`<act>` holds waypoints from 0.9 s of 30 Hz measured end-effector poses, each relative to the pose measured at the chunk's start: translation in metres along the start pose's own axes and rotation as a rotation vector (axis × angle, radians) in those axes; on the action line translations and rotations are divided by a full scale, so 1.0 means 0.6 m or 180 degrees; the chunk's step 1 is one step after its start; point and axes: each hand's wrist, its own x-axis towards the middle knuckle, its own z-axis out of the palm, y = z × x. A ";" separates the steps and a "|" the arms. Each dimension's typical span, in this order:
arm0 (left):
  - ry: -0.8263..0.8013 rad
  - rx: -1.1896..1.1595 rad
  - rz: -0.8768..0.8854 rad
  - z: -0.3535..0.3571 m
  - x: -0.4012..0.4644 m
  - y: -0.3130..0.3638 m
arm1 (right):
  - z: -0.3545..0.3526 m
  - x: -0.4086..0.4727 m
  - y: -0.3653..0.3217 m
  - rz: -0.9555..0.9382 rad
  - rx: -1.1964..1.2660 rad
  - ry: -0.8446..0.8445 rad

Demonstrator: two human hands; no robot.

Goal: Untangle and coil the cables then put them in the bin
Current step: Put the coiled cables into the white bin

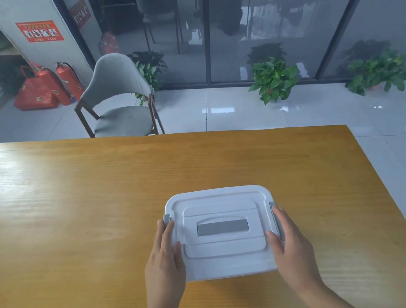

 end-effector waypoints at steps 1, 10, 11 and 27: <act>0.0030 0.0026 0.0077 0.003 0.000 -0.002 | 0.002 0.001 0.003 0.0002 -0.0015 0.0007; -0.0198 0.1073 0.0552 0.023 0.000 0.033 | 0.030 -0.007 -0.008 -0.0931 -0.1473 -0.0183; -0.0220 0.1123 0.0557 0.024 0.003 0.032 | 0.032 -0.006 -0.010 -0.0936 -0.1535 -0.0188; -0.0221 0.1149 0.0780 0.072 0.179 0.056 | 0.047 0.152 -0.020 -0.0894 -0.1591 0.0004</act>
